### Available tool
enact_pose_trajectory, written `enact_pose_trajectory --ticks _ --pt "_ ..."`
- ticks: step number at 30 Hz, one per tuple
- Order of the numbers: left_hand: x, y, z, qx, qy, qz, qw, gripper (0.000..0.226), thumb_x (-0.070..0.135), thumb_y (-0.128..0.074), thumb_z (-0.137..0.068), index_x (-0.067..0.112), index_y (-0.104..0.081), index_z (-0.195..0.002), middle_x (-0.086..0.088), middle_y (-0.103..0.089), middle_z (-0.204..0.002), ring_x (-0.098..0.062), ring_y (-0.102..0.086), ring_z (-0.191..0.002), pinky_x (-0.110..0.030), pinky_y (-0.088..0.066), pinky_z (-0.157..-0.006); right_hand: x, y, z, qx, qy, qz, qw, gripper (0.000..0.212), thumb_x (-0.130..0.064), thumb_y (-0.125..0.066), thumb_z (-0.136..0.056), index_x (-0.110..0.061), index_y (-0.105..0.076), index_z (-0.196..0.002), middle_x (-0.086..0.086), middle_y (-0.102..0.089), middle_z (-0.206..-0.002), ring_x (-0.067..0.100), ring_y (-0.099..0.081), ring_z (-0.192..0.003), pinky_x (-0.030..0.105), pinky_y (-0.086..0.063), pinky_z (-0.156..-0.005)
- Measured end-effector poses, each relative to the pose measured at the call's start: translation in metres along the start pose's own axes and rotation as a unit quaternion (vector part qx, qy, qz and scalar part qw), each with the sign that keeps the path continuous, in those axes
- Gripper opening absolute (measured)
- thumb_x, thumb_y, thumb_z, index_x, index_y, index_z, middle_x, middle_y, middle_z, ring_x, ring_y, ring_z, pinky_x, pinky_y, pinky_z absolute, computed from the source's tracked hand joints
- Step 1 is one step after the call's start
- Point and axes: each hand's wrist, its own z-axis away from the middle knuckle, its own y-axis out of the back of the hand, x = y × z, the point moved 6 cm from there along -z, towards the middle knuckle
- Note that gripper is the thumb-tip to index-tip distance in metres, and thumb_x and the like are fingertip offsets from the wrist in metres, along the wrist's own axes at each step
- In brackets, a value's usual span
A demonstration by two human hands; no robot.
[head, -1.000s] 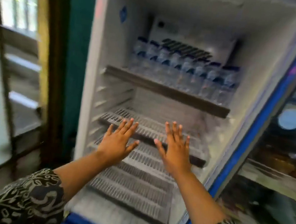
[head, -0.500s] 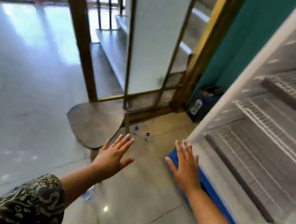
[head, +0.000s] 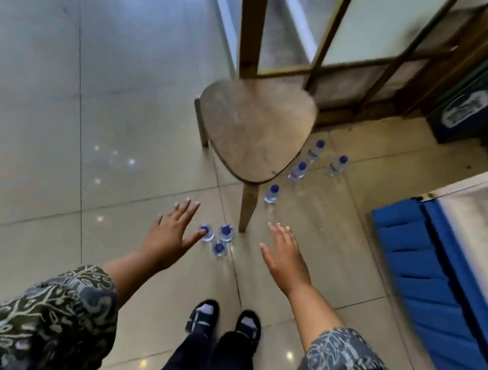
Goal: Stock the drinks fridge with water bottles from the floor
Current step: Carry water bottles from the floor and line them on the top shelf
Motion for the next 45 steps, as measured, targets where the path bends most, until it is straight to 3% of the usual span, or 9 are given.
enact_pose_trajectory --ticks 7,10,15,18,22,27,34,42,45 --pt "-0.100 -0.150 -0.091 -0.012 0.133 0.147 0.980 0.067 0.043 -0.046 -0.094 0.030 -0.012 -0.150 -0.001 -0.007 -0.160 -0.021 -0.013 -0.147 -0.041 -0.022 -0.115 0.065 -0.163 -0.117 -0.104 0.012 0.042 0.994 0.055 -0.032 -0.062 -0.087 -0.018 -0.042 -0.137 0.003 -0.043 -0.140 0.021 -0.041 -0.129 0.030 -0.036 -0.102" --pt "-0.125 -0.211 -0.137 -0.004 0.157 0.204 0.966 0.069 0.035 -0.053 -0.093 0.028 -0.015 -0.150 -0.004 -0.011 -0.159 -0.022 -0.017 -0.145 -0.036 -0.022 -0.114 0.091 -0.238 -0.154 -0.132 0.015 0.015 0.991 0.062 -0.029 -0.073 -0.079 -0.020 -0.046 -0.134 0.001 -0.046 -0.138 0.021 -0.045 -0.125 0.032 -0.040 -0.099" --pt "-0.155 -0.284 -0.207 -0.007 0.155 0.254 0.955 0.080 0.027 -0.067 -0.085 0.025 -0.019 -0.149 -0.007 -0.016 -0.158 -0.019 -0.016 -0.146 -0.031 -0.019 -0.114 0.131 -0.332 -0.198 -0.116 0.028 -0.029 0.992 0.066 -0.024 -0.080 -0.071 -0.020 -0.049 -0.130 -0.001 -0.047 -0.133 0.017 -0.049 -0.120 0.030 -0.045 -0.097" --pt "-0.168 -0.314 -0.237 -0.026 0.152 0.258 0.954 0.077 0.016 -0.074 -0.079 0.020 -0.035 -0.144 -0.010 -0.029 -0.153 -0.020 -0.025 -0.143 -0.025 -0.023 -0.111 0.146 -0.357 -0.208 -0.068 0.047 -0.042 0.996 0.064 -0.014 -0.079 -0.072 -0.018 -0.052 -0.130 0.002 -0.045 -0.135 0.021 -0.050 -0.118 0.029 -0.044 -0.095" --pt "-0.169 -0.333 -0.247 -0.015 0.163 0.320 0.933 0.067 0.005 -0.078 -0.072 0.014 -0.049 -0.132 -0.009 -0.057 -0.127 -0.016 -0.054 -0.110 -0.013 -0.035 -0.084 0.153 -0.363 -0.206 -0.031 0.087 -0.051 0.994 0.055 -0.005 -0.076 -0.072 -0.009 -0.057 -0.124 0.010 -0.050 -0.132 0.028 -0.055 -0.116 0.034 -0.047 -0.095" --pt "-0.153 -0.299 -0.201 0.024 0.201 0.360 0.911 0.061 0.007 -0.077 -0.074 0.015 -0.051 -0.129 -0.009 -0.060 -0.120 -0.018 -0.055 -0.102 -0.023 -0.039 -0.087 0.141 -0.314 -0.175 -0.041 0.063 -0.061 0.995 0.051 -0.011 -0.076 -0.075 -0.008 -0.056 -0.122 0.007 -0.050 -0.132 0.025 -0.055 -0.116 0.021 -0.040 -0.095" --pt "-0.070 -0.132 -0.077 0.014 0.164 0.336 0.927 0.059 0.022 -0.079 -0.073 0.020 -0.053 -0.126 -0.004 -0.063 -0.113 -0.022 -0.058 -0.104 -0.029 -0.043 -0.086 0.053 -0.128 -0.081 0.006 -0.006 -0.102 0.995 0.048 -0.014 -0.077 -0.073 -0.008 -0.056 -0.116 0.006 -0.052 -0.120 0.020 -0.056 -0.103 0.017 -0.037 -0.084" --pt "0.093 0.082 0.033 0.037 -0.045 0.290 0.955 0.057 0.031 -0.083 -0.067 0.024 -0.057 -0.118 0.001 -0.059 -0.111 -0.018 -0.058 -0.100 -0.025 -0.042 -0.082 -0.031 0.104 0.057 0.167 -0.026 -0.152 0.974 0.048 -0.014 -0.078 -0.073 -0.014 -0.055 -0.115 -0.004 -0.048 -0.111 0.012 -0.052 -0.099 -0.002 -0.033 -0.072" --pt "0.158 0.140 0.052 0.033 -0.134 0.270 0.953 0.061 0.033 -0.084 -0.065 0.025 -0.057 -0.119 0.000 -0.058 -0.114 -0.018 -0.057 -0.104 -0.031 -0.047 -0.090 -0.040 0.174 0.115 0.218 -0.015 -0.156 0.963 0.047 -0.019 -0.077 -0.074 -0.022 -0.053 -0.115 -0.007 -0.048 -0.112 0.006 -0.051 -0.096 -0.002 -0.036 -0.072"
